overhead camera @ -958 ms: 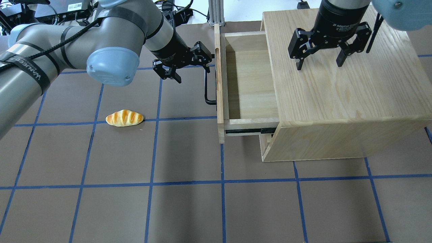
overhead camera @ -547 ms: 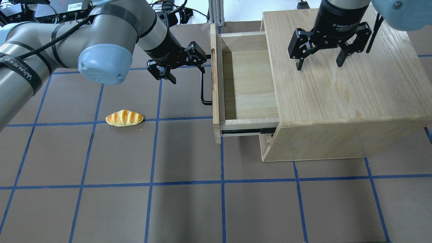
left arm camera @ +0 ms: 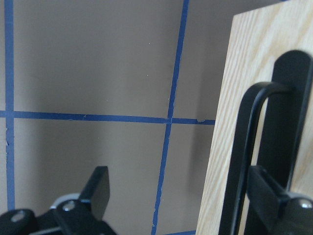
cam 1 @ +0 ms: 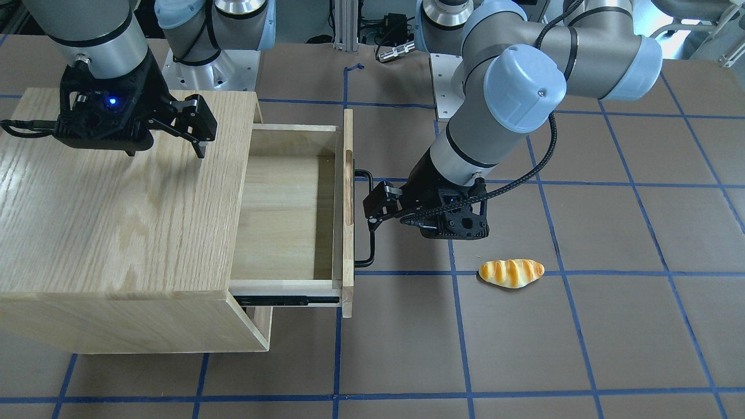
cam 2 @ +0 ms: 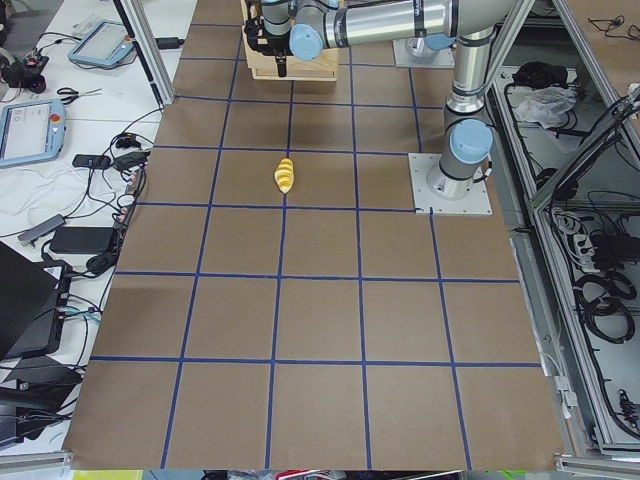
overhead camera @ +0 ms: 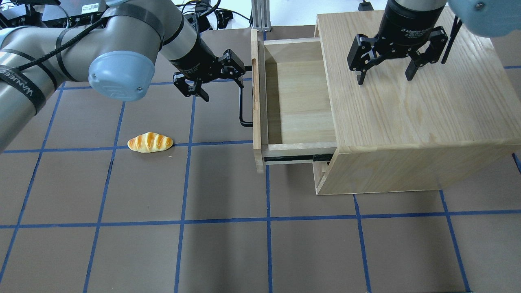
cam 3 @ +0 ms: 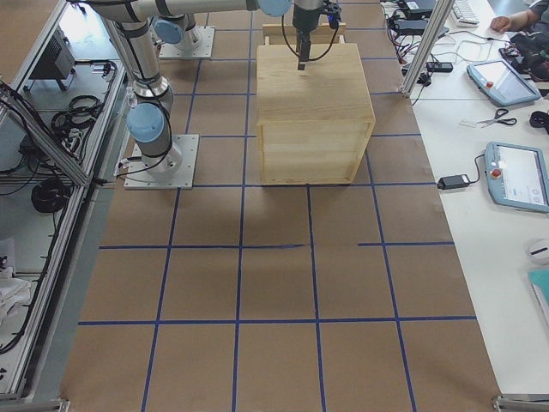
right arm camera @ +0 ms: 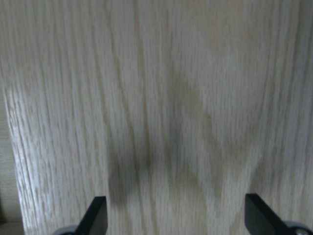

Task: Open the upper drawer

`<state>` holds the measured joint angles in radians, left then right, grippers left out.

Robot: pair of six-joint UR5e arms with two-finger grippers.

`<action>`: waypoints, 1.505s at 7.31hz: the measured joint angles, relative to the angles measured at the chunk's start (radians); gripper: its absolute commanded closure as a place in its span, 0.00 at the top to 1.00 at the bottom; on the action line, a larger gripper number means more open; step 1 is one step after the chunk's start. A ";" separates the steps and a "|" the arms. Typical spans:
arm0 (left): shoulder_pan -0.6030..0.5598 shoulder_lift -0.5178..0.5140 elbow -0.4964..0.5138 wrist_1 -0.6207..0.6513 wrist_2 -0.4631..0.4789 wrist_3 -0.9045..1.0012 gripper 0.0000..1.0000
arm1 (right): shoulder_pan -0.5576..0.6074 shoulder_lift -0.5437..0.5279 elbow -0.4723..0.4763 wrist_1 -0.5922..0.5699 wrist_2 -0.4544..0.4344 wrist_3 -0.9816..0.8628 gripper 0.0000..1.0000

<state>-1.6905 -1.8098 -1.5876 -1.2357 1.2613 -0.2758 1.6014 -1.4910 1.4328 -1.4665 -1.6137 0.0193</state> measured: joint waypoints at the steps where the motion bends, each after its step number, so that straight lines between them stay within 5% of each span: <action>1: 0.001 0.001 0.000 -0.001 0.001 0.005 1.00 | 0.000 0.000 0.000 0.000 0.000 0.000 1.00; 6: 0.085 0.067 0.023 -0.114 0.028 0.095 1.00 | 0.000 0.000 0.000 0.000 0.000 0.000 1.00; 11: 0.109 0.227 0.109 -0.343 0.356 0.247 1.00 | 0.000 0.000 0.000 0.000 0.000 -0.001 1.00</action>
<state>-1.5812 -1.5827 -1.4786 -1.5787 1.6177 -0.0287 1.6014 -1.4911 1.4327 -1.4665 -1.6137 0.0186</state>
